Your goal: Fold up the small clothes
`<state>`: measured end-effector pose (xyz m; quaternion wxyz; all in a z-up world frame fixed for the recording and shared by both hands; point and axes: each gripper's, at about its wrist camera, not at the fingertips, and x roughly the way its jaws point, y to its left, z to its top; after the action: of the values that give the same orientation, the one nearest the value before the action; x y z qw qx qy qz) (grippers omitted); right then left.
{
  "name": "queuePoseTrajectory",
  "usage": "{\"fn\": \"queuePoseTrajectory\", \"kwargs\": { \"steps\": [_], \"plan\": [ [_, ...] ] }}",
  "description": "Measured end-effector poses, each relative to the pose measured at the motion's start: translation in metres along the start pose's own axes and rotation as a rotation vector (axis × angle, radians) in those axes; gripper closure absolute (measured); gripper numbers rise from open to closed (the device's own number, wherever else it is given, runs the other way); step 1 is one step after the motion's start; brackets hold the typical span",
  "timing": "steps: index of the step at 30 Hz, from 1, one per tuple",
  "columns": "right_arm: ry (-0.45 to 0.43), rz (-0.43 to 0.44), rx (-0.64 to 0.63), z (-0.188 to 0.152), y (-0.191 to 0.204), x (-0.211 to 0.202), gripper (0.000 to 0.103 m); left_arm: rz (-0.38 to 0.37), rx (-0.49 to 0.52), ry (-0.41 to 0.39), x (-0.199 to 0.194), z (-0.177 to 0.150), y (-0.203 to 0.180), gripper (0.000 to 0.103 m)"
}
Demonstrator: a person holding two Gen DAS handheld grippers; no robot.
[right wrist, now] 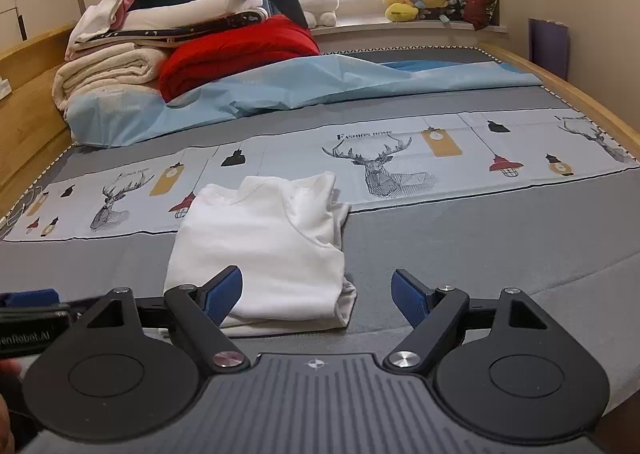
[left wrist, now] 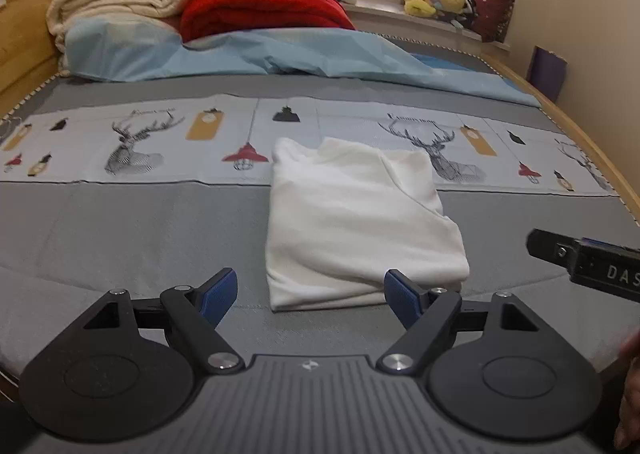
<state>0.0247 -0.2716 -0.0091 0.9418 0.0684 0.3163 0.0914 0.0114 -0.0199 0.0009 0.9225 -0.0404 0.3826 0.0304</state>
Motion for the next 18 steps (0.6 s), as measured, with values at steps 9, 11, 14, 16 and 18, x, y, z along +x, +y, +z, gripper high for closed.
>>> {"fn": "queuePoseTrajectory", "kwargs": {
  "steps": [9,11,14,16,18],
  "plan": [
    [0.026,0.028,-0.099,-0.005,0.017,0.007,0.017,0.013,0.009,0.029,0.016,0.000,-0.005,0.019],
    [0.026,0.035,-0.116,-0.005,0.020,0.007,0.017,0.011,-0.001,0.036,0.018,0.000,-0.004,0.019],
    [0.027,0.046,-0.129,-0.005,0.023,0.007,0.017,0.008,-0.013,0.045,0.020,0.001,-0.002,0.019],
    [0.027,0.050,-0.135,-0.006,0.025,0.007,0.017,0.008,-0.016,0.048,0.022,0.001,-0.002,0.019],
    [0.029,0.053,-0.136,-0.006,0.026,0.008,0.017,0.007,-0.014,0.052,0.022,0.001,-0.002,0.019]
  ]
}}
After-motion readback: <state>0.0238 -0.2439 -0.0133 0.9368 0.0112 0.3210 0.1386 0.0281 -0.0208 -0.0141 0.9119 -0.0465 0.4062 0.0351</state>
